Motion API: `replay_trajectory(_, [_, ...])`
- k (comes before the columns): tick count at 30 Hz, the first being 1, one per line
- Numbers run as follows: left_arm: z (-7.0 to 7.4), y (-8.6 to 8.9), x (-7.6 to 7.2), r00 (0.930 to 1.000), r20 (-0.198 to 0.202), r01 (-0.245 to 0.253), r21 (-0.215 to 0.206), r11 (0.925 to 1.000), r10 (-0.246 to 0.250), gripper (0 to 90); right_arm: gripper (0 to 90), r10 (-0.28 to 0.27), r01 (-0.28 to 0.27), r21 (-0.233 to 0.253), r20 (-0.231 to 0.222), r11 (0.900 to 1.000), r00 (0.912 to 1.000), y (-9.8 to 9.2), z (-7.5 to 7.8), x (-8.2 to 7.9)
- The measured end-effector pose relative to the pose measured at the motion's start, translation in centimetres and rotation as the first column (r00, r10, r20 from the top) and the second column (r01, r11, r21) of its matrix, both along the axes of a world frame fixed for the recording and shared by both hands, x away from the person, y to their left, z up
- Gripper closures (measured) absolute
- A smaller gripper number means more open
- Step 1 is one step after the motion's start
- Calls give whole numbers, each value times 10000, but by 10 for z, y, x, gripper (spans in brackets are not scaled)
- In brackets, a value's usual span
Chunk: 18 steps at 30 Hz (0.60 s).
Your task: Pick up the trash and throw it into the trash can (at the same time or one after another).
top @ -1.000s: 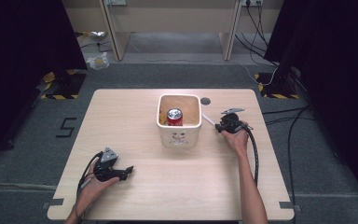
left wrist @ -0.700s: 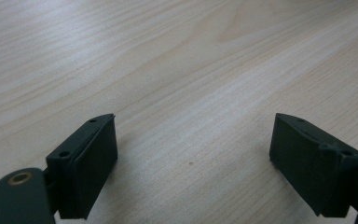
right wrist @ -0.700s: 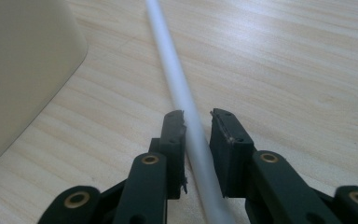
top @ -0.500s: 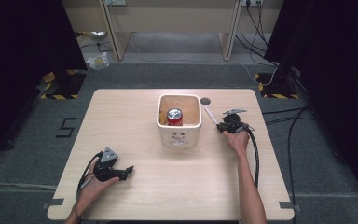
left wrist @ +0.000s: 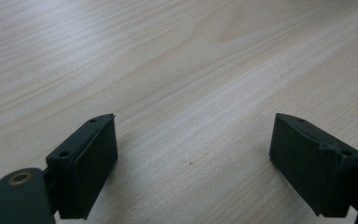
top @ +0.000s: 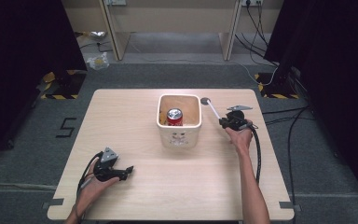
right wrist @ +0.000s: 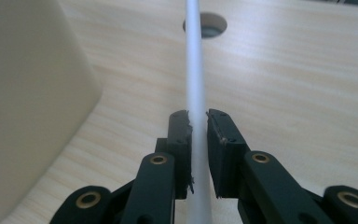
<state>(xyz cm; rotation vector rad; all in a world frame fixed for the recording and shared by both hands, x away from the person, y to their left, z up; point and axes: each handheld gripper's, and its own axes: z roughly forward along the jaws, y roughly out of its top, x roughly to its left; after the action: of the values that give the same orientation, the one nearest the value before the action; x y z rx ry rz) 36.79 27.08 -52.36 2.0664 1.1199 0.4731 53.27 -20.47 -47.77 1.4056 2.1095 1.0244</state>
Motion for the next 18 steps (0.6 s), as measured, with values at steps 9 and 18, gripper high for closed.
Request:
replay_trajectory(9, [0, 0, 0, 10000, -5, -8, -8, 10000, 8, 143, 798, 92, -121, 442, 665, 9990, 9977, 0, 29, -4])
replay_trajectory(18, [0, 0, 0, 10000, 11, -9, -7, 10000, 9, 143, 798, 264, -351, 684, 1241, 9970, 9919, 6, 57, -9])
